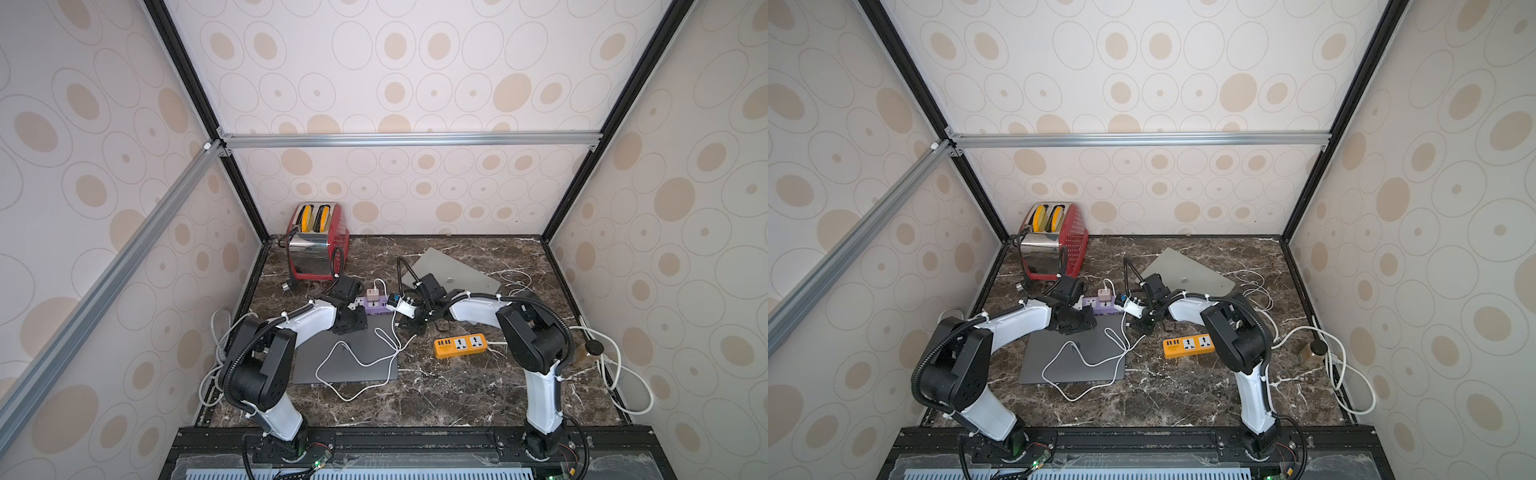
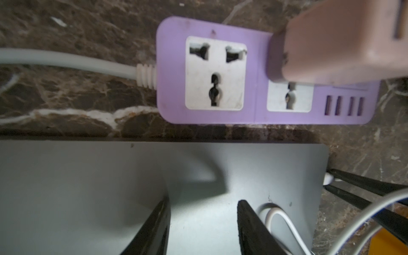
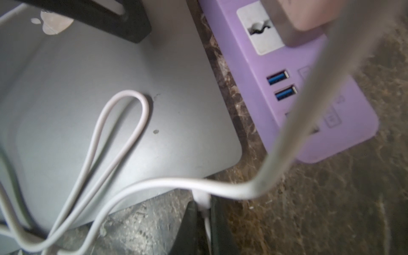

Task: Unplug the laptop charger
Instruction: Remove the charging cable from the laptop.

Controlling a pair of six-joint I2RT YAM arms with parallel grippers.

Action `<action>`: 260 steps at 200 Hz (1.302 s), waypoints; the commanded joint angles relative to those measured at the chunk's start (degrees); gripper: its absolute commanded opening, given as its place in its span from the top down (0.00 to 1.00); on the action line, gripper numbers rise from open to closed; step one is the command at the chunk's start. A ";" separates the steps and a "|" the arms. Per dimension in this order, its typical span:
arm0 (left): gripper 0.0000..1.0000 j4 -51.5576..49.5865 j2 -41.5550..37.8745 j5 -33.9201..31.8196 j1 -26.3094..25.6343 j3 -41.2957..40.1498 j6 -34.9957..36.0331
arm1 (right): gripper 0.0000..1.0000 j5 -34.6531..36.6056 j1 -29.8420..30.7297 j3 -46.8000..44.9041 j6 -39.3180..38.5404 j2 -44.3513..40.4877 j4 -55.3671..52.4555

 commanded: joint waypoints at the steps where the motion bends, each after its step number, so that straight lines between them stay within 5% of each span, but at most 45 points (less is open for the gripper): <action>1: 0.49 -3.18 2.99 -0.56 0.60 -1.24 -1.64 | 0.94 -0.03 1.07 -1.30 -2.39 0.83 -5.16; 136: 0.49 -4.28 4.56 -1.74 0.68 -0.89 -2.25 | 0.99 2.91 0.94 1.68 -6.99 -1.75 -10.41; 174: 0.49 -4.28 4.36 -1.56 0.76 -0.80 -1.96 | 0.65 -1.13 0.92 1.08 -5.67 -1.48 -9.24; 260: 0.49 -4.19 4.73 -1.20 0.84 -0.71 -1.53 | 0.54 -0.04 1.18 3.20 -4.66 1.64 -5.96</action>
